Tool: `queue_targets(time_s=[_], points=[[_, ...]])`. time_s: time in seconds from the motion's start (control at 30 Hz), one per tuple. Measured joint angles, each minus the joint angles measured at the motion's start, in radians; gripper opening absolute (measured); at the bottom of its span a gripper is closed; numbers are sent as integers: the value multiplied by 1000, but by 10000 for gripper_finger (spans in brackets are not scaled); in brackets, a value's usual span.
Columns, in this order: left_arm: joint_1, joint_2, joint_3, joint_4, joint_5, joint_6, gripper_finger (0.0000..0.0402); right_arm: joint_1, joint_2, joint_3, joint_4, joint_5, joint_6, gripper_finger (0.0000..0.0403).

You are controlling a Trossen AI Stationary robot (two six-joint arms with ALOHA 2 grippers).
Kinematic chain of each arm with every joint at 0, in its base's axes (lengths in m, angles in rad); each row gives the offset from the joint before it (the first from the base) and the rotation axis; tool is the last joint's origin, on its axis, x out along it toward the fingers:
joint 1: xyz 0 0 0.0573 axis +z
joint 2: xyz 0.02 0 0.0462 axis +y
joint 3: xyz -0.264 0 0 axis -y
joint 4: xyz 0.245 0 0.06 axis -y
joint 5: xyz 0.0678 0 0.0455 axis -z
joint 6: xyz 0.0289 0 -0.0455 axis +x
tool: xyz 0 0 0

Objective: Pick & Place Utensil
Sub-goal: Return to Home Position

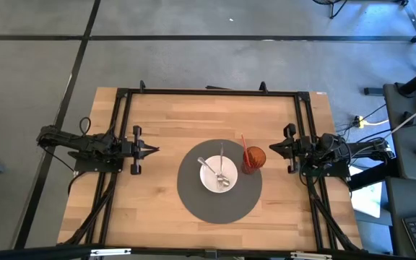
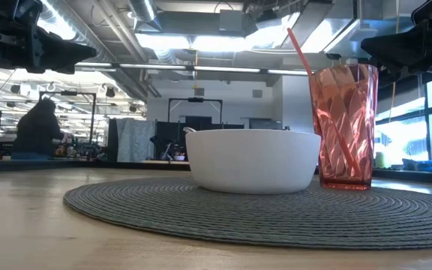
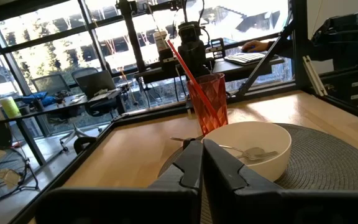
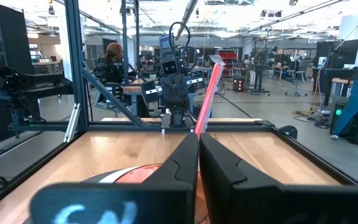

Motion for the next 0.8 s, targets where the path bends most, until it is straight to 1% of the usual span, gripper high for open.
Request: queue_targets(time_s=[0.8], points=[[0,0,0,0,0,0,6,0,0,0,-1,0,2,17]])
